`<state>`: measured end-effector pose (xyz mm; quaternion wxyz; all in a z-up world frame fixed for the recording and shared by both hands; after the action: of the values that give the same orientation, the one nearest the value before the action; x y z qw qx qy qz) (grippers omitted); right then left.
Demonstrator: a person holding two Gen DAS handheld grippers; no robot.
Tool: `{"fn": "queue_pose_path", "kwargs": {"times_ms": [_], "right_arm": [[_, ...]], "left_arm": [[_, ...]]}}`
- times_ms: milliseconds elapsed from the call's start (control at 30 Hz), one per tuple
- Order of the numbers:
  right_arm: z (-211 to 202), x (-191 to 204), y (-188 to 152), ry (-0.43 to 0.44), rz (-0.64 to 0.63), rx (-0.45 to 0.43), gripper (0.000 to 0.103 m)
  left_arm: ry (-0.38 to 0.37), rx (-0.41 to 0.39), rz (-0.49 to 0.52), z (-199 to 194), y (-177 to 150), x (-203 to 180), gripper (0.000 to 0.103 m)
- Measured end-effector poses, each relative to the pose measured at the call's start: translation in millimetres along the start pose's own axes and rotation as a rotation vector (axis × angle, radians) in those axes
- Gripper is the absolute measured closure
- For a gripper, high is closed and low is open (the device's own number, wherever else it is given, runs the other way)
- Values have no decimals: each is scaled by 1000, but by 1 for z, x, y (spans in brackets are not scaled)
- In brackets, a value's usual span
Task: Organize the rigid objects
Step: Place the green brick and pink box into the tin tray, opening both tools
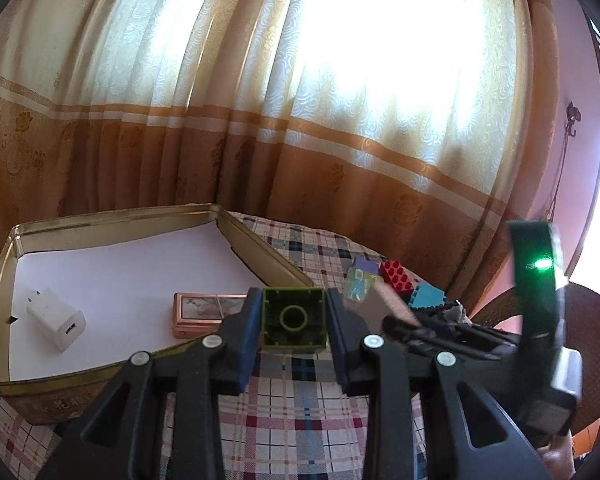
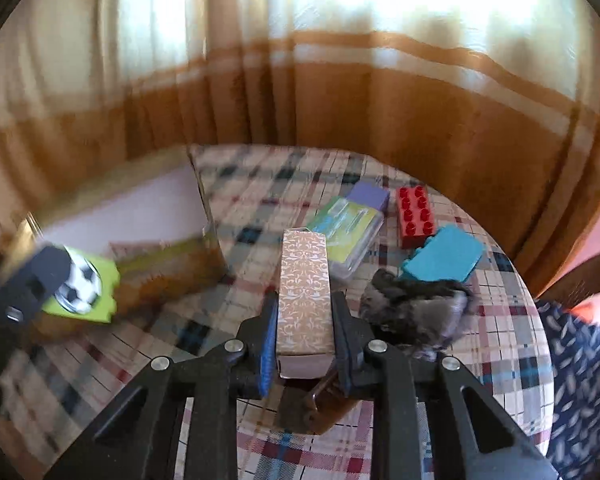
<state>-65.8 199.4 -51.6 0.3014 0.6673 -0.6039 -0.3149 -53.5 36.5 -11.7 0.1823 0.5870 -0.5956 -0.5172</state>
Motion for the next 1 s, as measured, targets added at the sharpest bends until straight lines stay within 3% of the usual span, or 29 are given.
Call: {"fn": "queue_pose_path", "kwargs": {"times_ms": [167,433,800,1000], "right_arm": [[-31,3,0,38,46,-153,76],[-58,10,19,11,50,-274,76],[-58,69,61,106,-43,-346,76],[-27,105,78,136,-78,-343,76]], "left_arm": [[-2,-5,-3,-1,0,0,73],[-16,-67,-10,-14,15,1,72],[92,-182,-60,-36,63,45,72],[192,-168,-91,-26,75,79,73]]}}
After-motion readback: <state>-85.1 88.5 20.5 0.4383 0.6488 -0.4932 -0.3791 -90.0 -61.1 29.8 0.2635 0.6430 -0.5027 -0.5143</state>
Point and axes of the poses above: each gripper's, at about its wrist camera, not at the fingertips, and z roughly the way its jaws point, x to its left, y to its top, the point moved 6 cm from there along z, roughly the way its jaws point, and after that the axes turned 9 degrees about -z, right-handed, at the moved point
